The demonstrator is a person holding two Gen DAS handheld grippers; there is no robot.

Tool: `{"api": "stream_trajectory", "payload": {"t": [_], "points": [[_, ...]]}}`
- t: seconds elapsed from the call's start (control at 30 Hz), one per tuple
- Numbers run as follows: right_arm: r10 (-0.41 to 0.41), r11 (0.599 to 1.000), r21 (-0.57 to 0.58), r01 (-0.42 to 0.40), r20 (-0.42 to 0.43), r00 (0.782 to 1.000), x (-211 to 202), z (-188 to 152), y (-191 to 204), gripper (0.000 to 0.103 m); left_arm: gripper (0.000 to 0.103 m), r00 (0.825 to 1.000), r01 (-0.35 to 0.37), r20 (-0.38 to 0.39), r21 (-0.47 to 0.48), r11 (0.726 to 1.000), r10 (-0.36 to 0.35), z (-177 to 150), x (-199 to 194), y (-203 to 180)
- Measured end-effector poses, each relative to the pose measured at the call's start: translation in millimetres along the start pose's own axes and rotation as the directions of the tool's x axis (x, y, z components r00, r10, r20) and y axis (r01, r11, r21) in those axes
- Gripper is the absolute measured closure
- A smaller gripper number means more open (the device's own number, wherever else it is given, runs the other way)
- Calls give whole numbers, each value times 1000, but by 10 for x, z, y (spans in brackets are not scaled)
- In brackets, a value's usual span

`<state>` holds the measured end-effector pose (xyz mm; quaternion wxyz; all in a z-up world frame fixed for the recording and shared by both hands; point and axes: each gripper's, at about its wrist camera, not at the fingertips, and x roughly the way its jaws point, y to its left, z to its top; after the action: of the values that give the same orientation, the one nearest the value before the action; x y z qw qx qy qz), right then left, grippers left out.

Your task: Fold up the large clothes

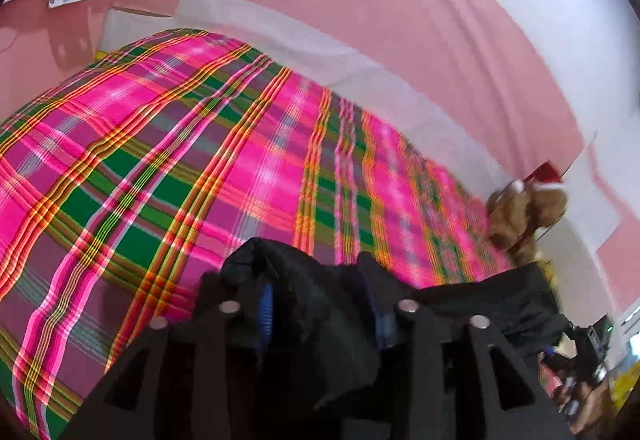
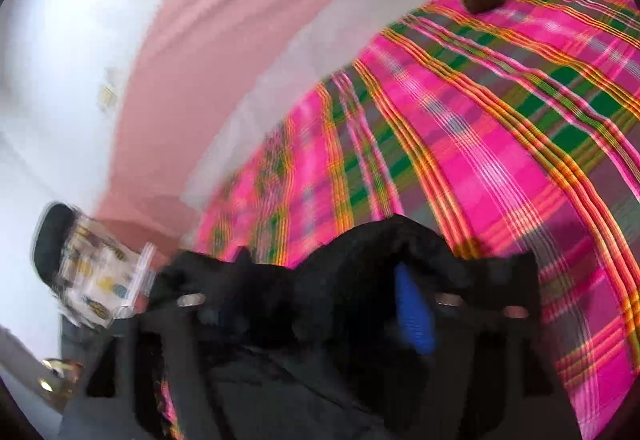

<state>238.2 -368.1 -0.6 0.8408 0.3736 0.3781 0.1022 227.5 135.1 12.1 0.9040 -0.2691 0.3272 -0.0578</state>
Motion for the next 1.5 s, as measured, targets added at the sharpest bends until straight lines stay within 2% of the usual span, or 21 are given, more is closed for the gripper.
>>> {"api": "stream_trajectory", "payload": {"t": [0.13,0.27,0.37,0.43,0.57,0.7,0.77,0.83,0.93,0.97,1.03,1.1,1.13,1.2,1.27,1.37,1.5], "points": [[-87,992,-82,95,95,992,-189,16,233,25,50,1000,4,25,-3,1000,-3,90,-132,-118],[-112,963,-231,141,135,984,-285,-125,571,25,47,998,-3,58,6,1000,3,113,-208,-168],[-164,921,-343,184,89,983,-107,-317,714,25,41,997,-41,62,3,999,41,123,-172,-156],[-224,897,-380,224,45,973,107,-421,690,25,31,990,-93,105,12,996,92,151,-187,-148],[-357,858,-401,322,-14,934,443,-551,470,25,31,988,-113,105,14,993,111,224,-243,-111],[-369,861,-373,346,11,929,366,-536,440,25,31,988,-131,98,97,987,121,148,-339,-212],[-370,852,-386,354,35,928,271,-548,539,25,31,994,-94,70,142,985,85,69,-369,-339],[-338,851,-407,330,55,939,174,-575,694,25,31,998,-59,40,204,977,52,-39,-352,-533],[-310,833,-460,309,74,948,156,-625,917,25,31,999,-6,-31,338,941,17,-249,-172,-928],[-316,823,-476,311,72,946,187,-629,949,25,31,998,-13,-48,381,924,34,-302,-72,-1019],[-356,805,-490,333,48,933,327,-594,920,25,38,993,-26,-93,428,903,73,-362,226,-1108],[-410,792,-492,360,9,912,589,-522,838,27,43,977,-70,-151,428,901,147,-340,567,-1070],[-448,782,-495,379,-24,894,713,-489,756,27,46,971,-84,-169,426,901,170,-320,690,-1045],[-502,764,-502,405,-70,862,943,-434,566,27,46,964,-124,-160,438,891,213,-300,900,-986],[-535,763,-480,433,-93,840,1054,-394,397,27,46,961,-129,-172,420,898,218,-308,1042,-925],[-521,796,-425,430,-122,845,1152,-383,190,27,45,966,-131,-150,421,898,211,-384,1130,-849],[-529,794,-412,446,-110,841,1256,-419,62,27,45,971,-138,-122,421,897,206,-487,1188,-835]]}}
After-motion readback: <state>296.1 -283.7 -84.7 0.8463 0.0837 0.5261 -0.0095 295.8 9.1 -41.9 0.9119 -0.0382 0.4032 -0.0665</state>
